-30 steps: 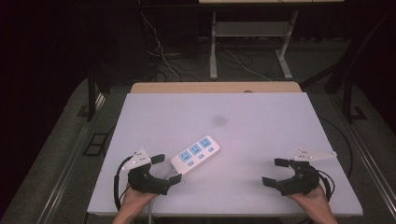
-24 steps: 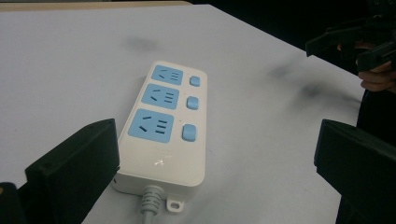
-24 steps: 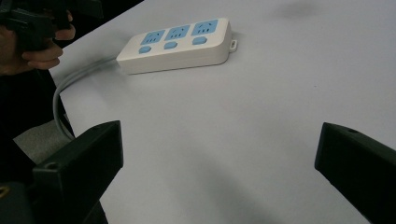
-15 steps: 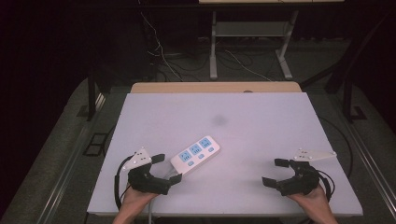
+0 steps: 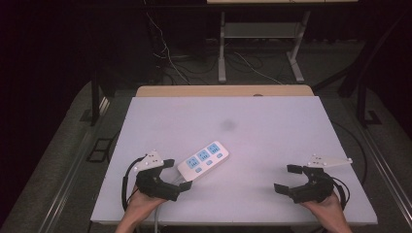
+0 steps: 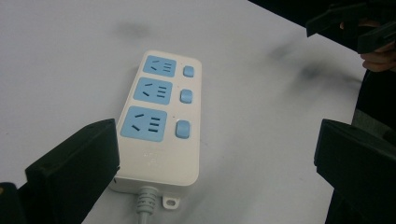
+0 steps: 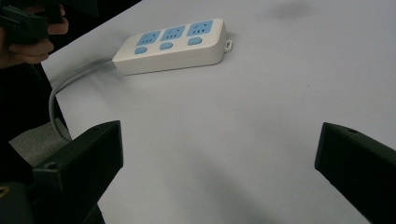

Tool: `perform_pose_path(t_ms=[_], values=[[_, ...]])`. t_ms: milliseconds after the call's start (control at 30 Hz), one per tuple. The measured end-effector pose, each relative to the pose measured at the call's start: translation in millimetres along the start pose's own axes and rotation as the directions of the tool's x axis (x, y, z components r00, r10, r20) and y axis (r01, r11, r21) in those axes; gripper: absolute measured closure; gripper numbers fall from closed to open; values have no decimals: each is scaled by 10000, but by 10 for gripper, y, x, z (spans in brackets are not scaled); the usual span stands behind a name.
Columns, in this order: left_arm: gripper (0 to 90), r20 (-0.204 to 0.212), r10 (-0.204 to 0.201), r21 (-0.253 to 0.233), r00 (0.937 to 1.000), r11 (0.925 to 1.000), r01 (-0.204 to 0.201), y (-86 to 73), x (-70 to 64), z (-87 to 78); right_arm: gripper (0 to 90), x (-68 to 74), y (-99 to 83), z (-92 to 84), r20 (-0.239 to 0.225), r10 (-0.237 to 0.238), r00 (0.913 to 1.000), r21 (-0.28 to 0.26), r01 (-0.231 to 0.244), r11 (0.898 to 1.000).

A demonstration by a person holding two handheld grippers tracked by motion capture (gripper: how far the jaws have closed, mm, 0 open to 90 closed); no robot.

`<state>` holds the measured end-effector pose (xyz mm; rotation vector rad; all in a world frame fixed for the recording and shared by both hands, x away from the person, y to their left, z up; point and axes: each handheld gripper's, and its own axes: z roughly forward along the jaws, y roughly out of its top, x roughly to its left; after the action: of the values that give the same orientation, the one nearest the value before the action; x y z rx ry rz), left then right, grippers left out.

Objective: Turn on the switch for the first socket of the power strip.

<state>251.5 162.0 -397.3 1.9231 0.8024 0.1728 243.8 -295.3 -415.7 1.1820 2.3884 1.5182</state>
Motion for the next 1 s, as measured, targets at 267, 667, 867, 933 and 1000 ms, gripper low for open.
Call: perform_pose_path(t_ms=[267,667,867,933,1000], values=[[0,67,16,312,10000,9995,-18,59,33,-6,6,2,-1,1,34,0,10000,19,0,10000],[0,73,233,622,9997,9978,-237,228,84,37,6,2,-3,2,70,-24,10000,51,23,10000],[0,104,249,780,9996,9966,-256,293,112,71,6,1,-4,-3,84,5,10000,57,-5,10000],[0,134,297,860,9995,9958,-307,321,122,87,6,1,-5,-1,87,4,10000,65,-5,10000],[0,150,317,933,9994,9951,-330,347,130,102,6,1,-5,1,90,-10,10000,68,9,10000]])
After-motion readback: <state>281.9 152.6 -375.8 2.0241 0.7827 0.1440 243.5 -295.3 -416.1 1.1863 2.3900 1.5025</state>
